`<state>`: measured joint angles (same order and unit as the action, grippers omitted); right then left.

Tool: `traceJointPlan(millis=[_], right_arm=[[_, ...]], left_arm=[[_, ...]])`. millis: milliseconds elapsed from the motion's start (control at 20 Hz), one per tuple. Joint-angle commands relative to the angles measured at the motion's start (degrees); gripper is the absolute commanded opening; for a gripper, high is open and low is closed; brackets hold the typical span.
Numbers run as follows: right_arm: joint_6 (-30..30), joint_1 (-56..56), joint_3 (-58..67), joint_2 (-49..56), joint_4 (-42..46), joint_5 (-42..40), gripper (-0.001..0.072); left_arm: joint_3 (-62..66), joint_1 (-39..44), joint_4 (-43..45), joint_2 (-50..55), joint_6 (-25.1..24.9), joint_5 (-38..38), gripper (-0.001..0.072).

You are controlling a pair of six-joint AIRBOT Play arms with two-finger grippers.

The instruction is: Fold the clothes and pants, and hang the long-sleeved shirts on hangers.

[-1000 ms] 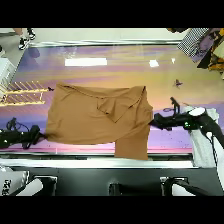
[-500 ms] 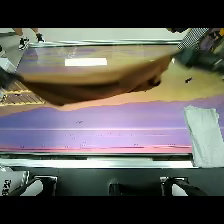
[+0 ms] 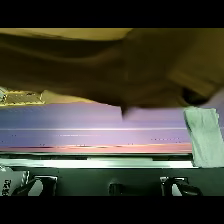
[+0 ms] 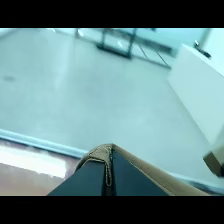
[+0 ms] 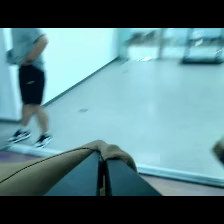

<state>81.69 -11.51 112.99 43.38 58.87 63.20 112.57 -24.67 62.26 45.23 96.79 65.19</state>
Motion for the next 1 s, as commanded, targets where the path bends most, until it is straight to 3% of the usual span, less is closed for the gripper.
traceJointPlan(millis=[0,250,400,550,750,950], right_arm=[[7.7,0.0,0.9,-4.7,12.1,0.0,0.0028],[14.5,0.0,0.8,2.6,6.9,6.5,0.0028],[15.4,0.0,-1.3,13.1,2.9,13.4,0.0028],[14.5,0.0,-4.7,25.9,2.7,17.3,0.0028],[10.0,0.0,-11.0,43.1,-1.5,11.5,0.0028],[2.5,0.0,-12.4,58.8,-7.8,-1.1,0.0028]], left_arm=[[1.6,-0.1,8.9,-4.8,4.0,0.0,0.0015],[-4.4,0.1,6.3,-2.3,3.1,1.5,0.0015],[-14.3,0.4,-3.7,3.2,-4.2,1.2,0.0015],[-25.1,3.9,-5.1,12.3,-10.3,-2.2,0.0016],[-34.7,10.6,-5.1,29.5,-16.8,-12.7,0.0016],[-33.2,15.6,-5.1,47.5,-20.3,-23.4,0.0016]])
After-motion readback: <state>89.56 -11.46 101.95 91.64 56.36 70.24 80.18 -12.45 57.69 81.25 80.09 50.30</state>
